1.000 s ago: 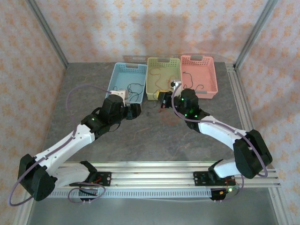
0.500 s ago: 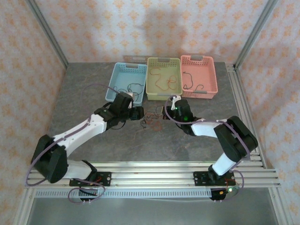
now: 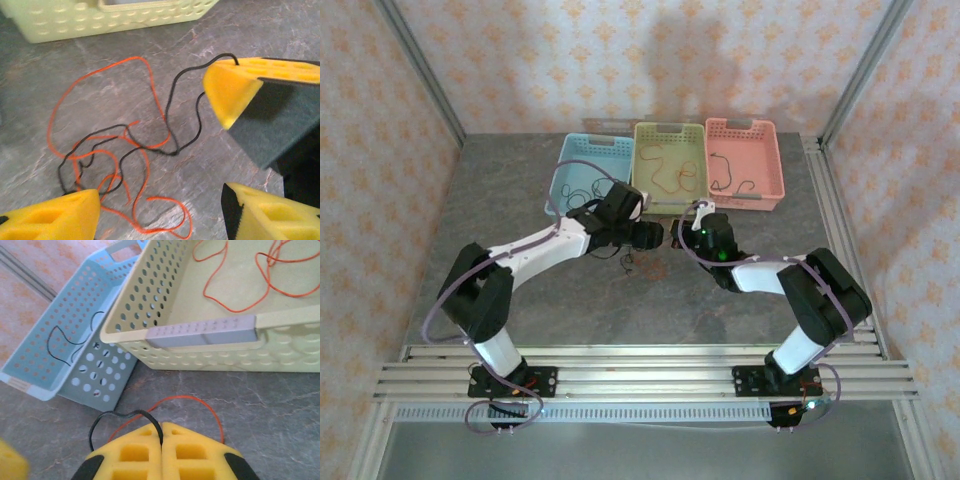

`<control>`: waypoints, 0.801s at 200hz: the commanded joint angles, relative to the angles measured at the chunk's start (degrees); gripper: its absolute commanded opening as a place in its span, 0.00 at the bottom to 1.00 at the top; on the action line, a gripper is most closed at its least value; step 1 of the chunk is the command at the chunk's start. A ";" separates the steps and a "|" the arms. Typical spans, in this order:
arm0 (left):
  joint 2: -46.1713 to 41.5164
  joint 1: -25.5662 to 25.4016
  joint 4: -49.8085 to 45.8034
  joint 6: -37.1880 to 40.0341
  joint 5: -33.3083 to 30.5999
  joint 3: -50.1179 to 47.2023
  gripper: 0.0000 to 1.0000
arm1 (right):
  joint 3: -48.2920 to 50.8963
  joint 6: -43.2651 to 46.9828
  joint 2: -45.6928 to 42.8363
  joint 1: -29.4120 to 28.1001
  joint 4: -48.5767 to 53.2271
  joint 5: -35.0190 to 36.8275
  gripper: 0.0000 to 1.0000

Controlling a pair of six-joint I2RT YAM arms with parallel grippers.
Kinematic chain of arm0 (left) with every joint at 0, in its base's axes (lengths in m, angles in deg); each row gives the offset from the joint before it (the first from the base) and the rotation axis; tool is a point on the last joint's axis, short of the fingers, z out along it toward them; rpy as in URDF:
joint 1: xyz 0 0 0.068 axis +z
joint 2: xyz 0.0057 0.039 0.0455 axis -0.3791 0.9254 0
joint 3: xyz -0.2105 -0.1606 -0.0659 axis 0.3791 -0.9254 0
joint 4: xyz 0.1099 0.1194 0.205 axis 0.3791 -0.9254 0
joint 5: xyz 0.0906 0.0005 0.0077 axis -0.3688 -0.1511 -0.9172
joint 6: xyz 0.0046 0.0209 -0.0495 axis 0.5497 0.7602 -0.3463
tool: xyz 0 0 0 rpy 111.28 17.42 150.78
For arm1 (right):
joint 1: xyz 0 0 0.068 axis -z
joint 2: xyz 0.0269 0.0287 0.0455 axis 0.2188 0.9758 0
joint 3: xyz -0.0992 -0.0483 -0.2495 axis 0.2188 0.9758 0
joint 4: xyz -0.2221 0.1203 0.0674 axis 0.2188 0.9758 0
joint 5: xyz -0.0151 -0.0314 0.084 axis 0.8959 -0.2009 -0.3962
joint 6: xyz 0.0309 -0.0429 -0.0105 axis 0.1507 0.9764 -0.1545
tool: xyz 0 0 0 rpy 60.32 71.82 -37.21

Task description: Untangle the cables

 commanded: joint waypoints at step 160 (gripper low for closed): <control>4.85 0.57 1.92 3.04 2.98 4.13 0.34 | 3.02 -2.46 -0.53 0.32 -14.72 -12.00 0.00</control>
